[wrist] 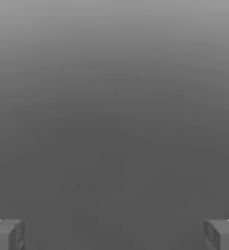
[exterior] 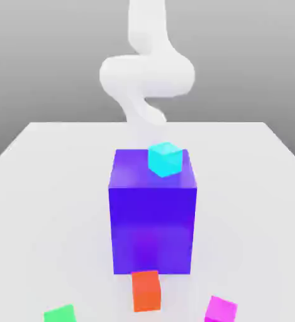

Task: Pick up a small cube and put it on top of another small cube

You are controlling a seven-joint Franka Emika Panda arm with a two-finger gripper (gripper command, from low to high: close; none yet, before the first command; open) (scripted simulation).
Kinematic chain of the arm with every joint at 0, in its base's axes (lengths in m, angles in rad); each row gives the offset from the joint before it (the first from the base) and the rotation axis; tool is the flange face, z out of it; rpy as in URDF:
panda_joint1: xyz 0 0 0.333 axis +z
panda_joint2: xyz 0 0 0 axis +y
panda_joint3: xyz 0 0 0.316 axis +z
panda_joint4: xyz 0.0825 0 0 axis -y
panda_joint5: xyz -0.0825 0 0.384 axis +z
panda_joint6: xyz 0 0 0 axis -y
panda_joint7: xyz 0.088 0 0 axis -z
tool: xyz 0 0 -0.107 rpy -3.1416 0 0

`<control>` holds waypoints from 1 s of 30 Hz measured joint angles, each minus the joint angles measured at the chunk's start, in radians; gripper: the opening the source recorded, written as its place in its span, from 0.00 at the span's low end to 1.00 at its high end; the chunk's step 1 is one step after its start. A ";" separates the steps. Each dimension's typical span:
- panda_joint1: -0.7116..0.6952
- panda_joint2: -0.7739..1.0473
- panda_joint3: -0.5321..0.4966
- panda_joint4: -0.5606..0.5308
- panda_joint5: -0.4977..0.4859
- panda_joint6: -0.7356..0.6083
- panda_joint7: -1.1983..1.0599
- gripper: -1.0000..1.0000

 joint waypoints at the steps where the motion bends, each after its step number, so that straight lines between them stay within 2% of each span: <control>1: 0.024 0.039 -0.015 0.000 0.013 0.011 -0.039 0.50; 10: 0.189 0.372 -0.103 -0.004 0.138 0.101 -0.375 0.50; 18: 0.268 0.660 -0.103 -0.008 0.214 0.184 -0.648 0.50; 23: 0.289 0.831 -0.083 -0.014 0.197 0.245 -0.773 0.50; 30: 0.322 1.052 -0.083 -0.021 0.077 0.346 -0.867 0.50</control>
